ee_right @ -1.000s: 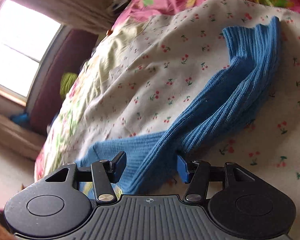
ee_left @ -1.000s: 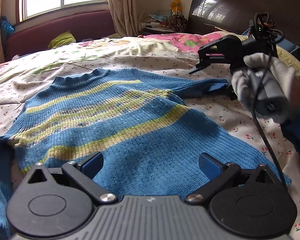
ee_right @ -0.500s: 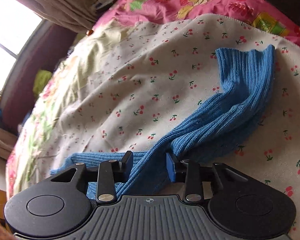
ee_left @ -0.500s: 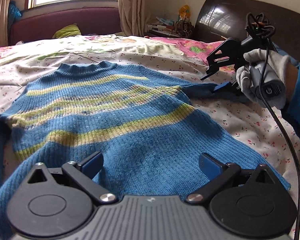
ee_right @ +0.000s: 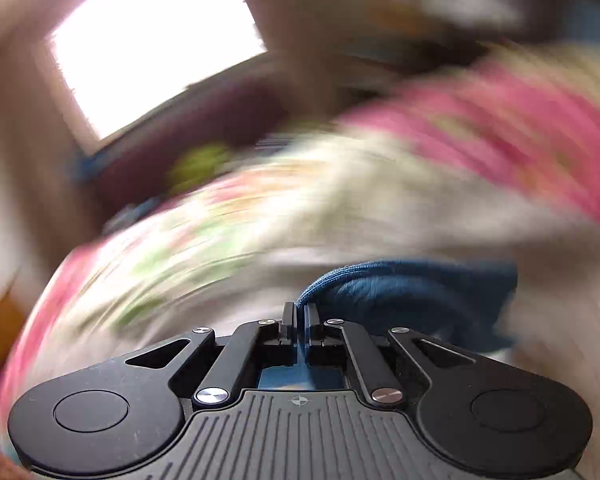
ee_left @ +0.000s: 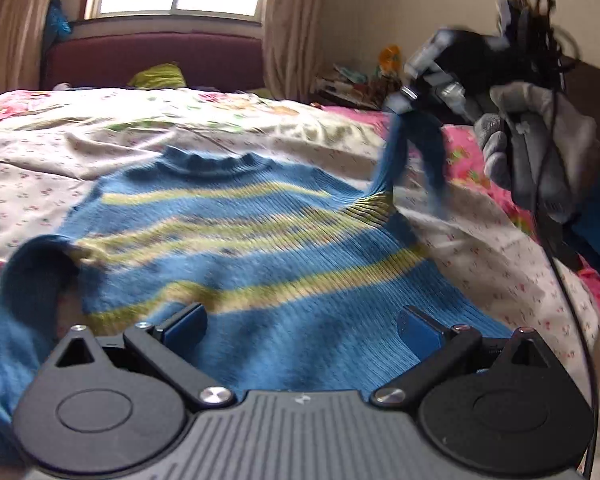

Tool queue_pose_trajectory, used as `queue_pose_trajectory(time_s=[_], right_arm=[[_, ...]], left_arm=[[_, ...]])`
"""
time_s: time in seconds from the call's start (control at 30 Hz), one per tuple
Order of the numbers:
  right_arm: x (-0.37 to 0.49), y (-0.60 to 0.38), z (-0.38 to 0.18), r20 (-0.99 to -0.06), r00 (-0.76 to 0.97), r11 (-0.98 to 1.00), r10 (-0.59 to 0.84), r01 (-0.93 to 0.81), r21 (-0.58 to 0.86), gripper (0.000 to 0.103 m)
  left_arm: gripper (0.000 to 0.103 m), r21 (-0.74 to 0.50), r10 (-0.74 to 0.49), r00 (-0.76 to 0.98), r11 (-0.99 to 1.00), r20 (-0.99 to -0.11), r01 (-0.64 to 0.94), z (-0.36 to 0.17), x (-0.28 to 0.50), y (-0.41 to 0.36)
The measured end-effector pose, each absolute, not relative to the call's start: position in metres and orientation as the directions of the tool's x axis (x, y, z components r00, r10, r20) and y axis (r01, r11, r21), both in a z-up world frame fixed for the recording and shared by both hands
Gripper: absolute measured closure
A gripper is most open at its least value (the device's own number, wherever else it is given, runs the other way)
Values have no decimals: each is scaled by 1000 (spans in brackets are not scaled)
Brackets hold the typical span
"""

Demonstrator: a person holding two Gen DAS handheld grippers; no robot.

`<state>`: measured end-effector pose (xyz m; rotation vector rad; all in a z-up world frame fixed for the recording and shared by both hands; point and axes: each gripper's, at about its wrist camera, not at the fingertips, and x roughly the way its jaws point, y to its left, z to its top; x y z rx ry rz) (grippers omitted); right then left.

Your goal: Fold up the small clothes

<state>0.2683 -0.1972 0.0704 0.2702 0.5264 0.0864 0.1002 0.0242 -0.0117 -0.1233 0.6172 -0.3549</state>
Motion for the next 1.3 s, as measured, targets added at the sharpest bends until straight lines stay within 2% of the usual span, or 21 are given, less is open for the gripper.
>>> queue_pose_trajectory(time_s=[0.07, 0.13, 0.2, 0.27, 0.33, 0.4, 0.43, 0.6, 0.73, 0.9, 0.97, 1.03, 1.1, 1.17, 1.3], right_arm=[[260, -142, 60, -523, 826, 976, 211, -209, 64, 100], [252, -105, 27, -620, 756, 931, 213, -350, -107, 100], [242, -90, -9, -683, 717, 885, 143, -402, -236, 103], [226, -85, -36, -692, 717, 809, 84, -455, -373, 103], [212, -89, -50, -704, 708, 768, 55, -481, -424, 103], [207, -97, -49, -708, 705, 770, 43, -475, -426, 103], [206, -103, -43, -708, 704, 787, 53, -466, -404, 97], [239, -131, 5, -708, 677, 928, 201, -362, -83, 88], [281, -120, 19, -675, 694, 952, 250, -304, 40, 86], [342, -83, 7, -702, 679, 964, 213, -261, 39, 84], [366, -73, -9, -720, 680, 979, 140, -203, 0, 79], [382, -67, -30, -750, 657, 983, 78, -175, -51, 79], [385, -69, -42, -759, 651, 985, 27, -147, -91, 83], [380, -80, -37, -749, 660, 989, 56, -138, -47, 93], [368, -110, 4, -677, 733, 996, 62, -87, -3, 94]], left_arm=[[0, -214, -344, 765, 939, -545, 270, -12, 101, 29], [0, -212, -335, 764, 942, -551, 260, -14, 102, 32], [0, -211, -335, 761, 942, -555, 261, -16, 101, 32], [0, -206, -339, 756, 941, -560, 269, -18, 102, 31], [0, -206, -345, 748, 938, -566, 278, -21, 103, 28], [0, -206, -349, 742, 937, -573, 281, -23, 105, 27], [0, -205, -348, 741, 937, -574, 281, -24, 105, 27], [0, -205, -336, 747, 942, -573, 267, -26, 107, 28], [0, -182, -321, 755, 947, -572, 265, -28, 106, 25], [0, -172, -324, 763, 946, -559, 275, -28, 105, 23], [0, -173, -322, 762, 946, -561, 273, -29, 106, 24], [0, -181, -326, 758, 945, -565, 272, -32, 107, 26], [0, -184, -327, 753, 945, -571, 270, -34, 108, 27], [0, -193, -330, 753, 944, -569, 268, -34, 109, 29], [0, -204, -332, 764, 943, -554, 263, -32, 108, 32]])
